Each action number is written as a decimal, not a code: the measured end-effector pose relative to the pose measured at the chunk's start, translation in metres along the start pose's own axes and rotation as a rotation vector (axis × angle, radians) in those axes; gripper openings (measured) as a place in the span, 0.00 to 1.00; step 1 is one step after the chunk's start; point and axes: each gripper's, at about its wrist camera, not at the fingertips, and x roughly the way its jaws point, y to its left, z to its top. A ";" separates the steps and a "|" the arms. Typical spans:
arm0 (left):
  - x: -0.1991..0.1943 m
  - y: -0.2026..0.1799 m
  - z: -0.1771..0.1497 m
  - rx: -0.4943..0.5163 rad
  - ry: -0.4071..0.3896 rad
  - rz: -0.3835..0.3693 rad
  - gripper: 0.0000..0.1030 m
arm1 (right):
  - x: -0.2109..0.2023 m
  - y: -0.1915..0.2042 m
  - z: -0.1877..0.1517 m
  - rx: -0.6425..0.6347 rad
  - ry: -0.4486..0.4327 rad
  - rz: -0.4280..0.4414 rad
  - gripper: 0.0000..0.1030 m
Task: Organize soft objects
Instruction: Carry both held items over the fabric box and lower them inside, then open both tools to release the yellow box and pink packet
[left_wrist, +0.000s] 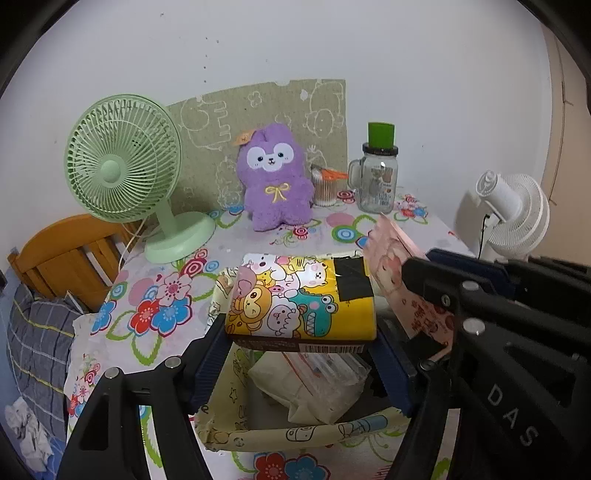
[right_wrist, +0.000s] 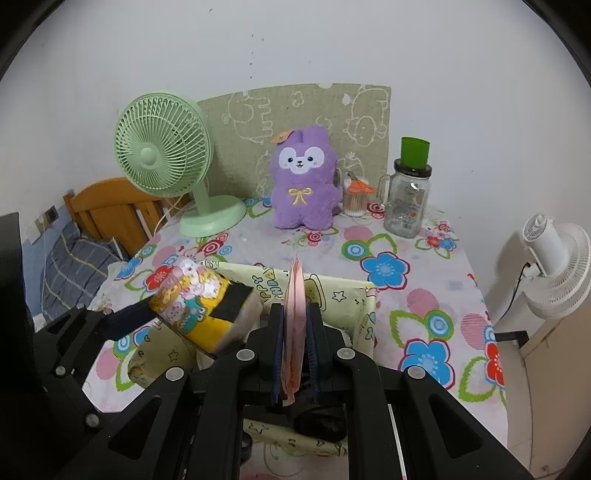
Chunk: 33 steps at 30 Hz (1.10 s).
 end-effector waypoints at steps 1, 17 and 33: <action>0.003 0.000 -0.001 0.001 0.008 0.002 0.74 | 0.002 0.000 0.000 0.001 0.001 0.002 0.14; 0.013 0.008 -0.014 0.009 0.052 0.007 0.91 | 0.034 0.009 -0.005 0.004 0.051 0.048 0.14; -0.009 0.012 -0.020 -0.007 0.028 -0.033 0.93 | 0.009 0.016 -0.019 -0.036 0.034 -0.024 0.63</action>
